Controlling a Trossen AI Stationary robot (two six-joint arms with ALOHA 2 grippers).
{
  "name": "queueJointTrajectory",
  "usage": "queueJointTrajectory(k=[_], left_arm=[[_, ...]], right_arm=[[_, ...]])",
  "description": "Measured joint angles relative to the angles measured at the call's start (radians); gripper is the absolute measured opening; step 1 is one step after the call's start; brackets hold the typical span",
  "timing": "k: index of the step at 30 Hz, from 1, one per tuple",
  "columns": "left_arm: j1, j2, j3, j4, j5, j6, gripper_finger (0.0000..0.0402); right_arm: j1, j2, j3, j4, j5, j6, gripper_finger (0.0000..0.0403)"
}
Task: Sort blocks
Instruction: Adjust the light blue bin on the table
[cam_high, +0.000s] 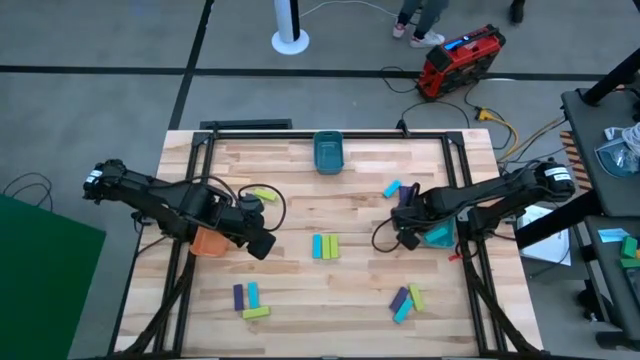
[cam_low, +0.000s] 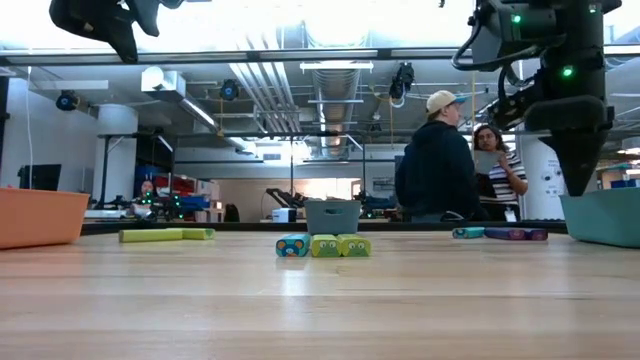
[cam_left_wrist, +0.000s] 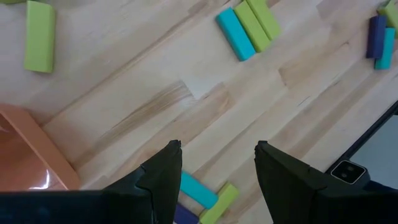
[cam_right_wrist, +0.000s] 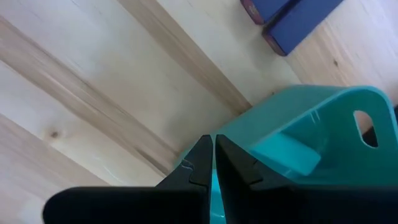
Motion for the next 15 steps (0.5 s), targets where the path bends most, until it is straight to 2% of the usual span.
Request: queueJointTrajectory(k=[15], left_arm=[[0.000, 0.000, 0.000, -0.013, 0.000, 0.000, 0.0180]], right_arm=[[0.000, -0.004, -0.013, -0.023, -0.029, -0.010, 0.0012]])
